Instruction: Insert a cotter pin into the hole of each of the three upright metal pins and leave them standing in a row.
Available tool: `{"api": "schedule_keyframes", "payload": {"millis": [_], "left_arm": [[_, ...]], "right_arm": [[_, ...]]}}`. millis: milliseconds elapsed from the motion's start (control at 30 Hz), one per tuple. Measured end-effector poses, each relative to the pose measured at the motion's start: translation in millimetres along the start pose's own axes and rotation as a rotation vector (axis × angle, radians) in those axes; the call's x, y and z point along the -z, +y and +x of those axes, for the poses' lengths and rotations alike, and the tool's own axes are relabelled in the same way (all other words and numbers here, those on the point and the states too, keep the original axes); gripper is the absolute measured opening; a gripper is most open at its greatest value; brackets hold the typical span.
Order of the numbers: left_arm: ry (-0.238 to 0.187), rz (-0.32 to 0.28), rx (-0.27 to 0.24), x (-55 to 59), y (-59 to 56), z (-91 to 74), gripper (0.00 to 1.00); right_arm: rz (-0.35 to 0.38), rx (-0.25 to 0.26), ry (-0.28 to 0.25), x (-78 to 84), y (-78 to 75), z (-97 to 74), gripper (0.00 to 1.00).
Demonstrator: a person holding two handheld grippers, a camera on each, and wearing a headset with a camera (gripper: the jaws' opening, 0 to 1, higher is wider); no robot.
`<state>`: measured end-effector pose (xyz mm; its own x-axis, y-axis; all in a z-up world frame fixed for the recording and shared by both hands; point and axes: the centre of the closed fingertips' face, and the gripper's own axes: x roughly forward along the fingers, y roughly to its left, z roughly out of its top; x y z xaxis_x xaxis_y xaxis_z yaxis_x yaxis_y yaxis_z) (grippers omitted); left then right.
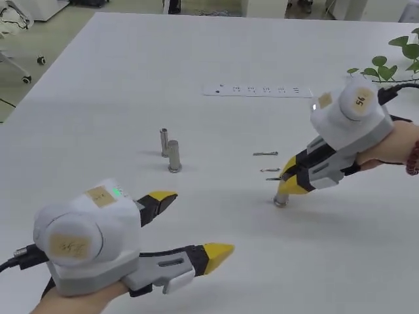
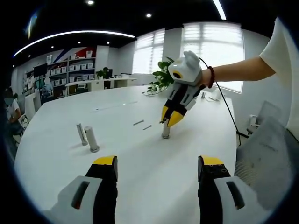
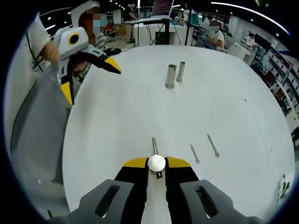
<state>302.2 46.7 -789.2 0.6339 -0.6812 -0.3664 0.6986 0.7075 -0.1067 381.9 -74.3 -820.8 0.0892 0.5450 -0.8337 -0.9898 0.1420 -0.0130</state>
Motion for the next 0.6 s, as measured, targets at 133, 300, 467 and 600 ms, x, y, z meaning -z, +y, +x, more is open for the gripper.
{"api": "schedule_keyframes", "payload": {"millis": [133,300,467,600], "left_arm": [[0.000,0.000,-0.005,0.2,2.3,-2.8,0.70],[-0.001,0.000,-0.013,0.6,5.5,-5.9,0.70],[-0.003,-0.008,-0.023,0.8,8.8,-8.3,0.69],[0.000,-0.004,-0.024,1.5,8.8,-7.8,0.69]], "right_arm": [[0.000,0.003,0.007,4.7,-3.0,-2.2,0.14],[-0.004,0.001,0.015,9.9,-5.5,-4.3,0.14],[-0.004,-0.002,0.019,14.2,-7.6,-6.7,0.14],[-0.016,-0.004,0.021,16.3,-8.9,-8.2,0.14]]}}
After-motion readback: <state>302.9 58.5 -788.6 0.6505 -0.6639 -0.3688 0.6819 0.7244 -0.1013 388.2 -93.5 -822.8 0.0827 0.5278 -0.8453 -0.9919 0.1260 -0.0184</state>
